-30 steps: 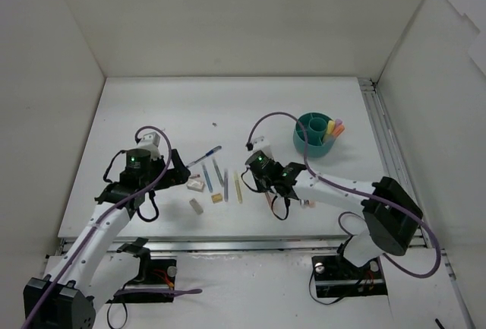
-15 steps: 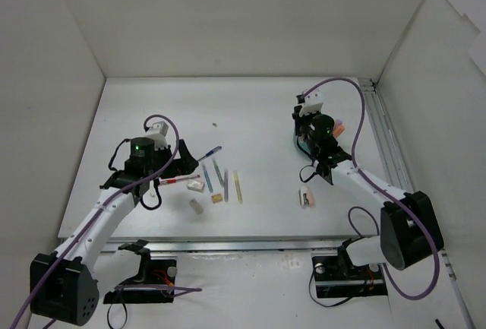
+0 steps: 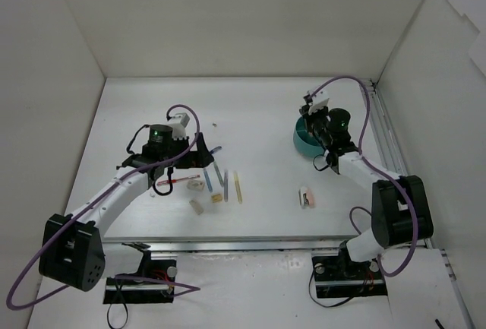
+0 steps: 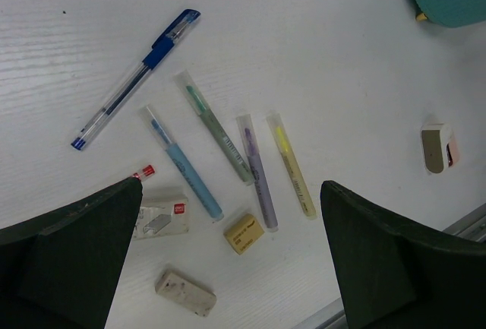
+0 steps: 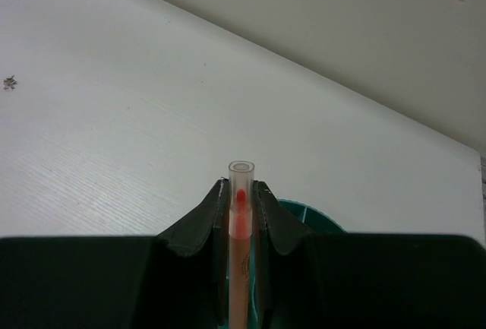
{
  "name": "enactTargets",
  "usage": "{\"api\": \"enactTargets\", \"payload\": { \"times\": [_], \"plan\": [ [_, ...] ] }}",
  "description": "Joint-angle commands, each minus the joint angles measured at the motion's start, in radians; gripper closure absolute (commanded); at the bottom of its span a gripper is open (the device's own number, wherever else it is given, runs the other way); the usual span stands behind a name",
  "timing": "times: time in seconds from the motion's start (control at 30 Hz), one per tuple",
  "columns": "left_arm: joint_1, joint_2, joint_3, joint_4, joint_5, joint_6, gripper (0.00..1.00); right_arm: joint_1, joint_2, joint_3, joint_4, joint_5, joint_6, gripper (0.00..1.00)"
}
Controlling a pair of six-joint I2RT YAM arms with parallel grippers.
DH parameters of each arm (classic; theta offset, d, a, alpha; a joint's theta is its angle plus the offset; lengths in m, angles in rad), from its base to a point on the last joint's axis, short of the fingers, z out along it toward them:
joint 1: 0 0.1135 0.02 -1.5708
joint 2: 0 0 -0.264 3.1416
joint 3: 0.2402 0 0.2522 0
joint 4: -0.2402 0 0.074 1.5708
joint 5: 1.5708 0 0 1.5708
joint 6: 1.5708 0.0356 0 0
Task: Sort the stationery into containers
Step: Place the pen in the storage box.
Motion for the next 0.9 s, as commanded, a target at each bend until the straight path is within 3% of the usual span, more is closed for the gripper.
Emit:
{"api": "enactTargets", "payload": {
  "times": [0.0, 0.3, 0.4, 0.43, 0.6, 0.67, 0.87],
  "plan": [
    [-0.037, 0.012, 0.074, 0.067, 0.002, 0.015, 0.0, -0.007, -0.024, -0.001, 0.125, -0.07, -0.035, 0.96],
    [-0.121, 0.08, 0.115, 0.07, -0.013, 0.004, 0.0, -0.011, -0.106, -0.121, 0.126, 0.026, -0.023, 0.81],
    [-0.16, 0.11, 0.137, 0.068, -0.022, -0.005, 0.0, -0.011, -0.143, -0.151, 0.125, 0.025, -0.002, 0.56],
    [-0.17, 0.129, 0.155, 0.057, -0.027, -0.006, 0.0, -0.011, -0.157, -0.156, 0.125, 0.019, 0.009, 0.43],
    [-0.236, 0.195, 0.212, 0.034, -0.05, -0.011, 0.0, -0.005, -0.283, -0.18, 0.123, 0.006, 0.066, 0.27],
    [-0.267, 0.242, 0.259, -0.001, -0.074, -0.019, 0.0, -0.002, -0.347, -0.191, 0.122, 0.043, 0.124, 0.03],
    [-0.35, 0.386, 0.388, -0.124, -0.16, -0.069, 0.0, 0.003, -0.568, -0.234, 0.007, 0.305, 0.332, 0.02]
  ]
}}
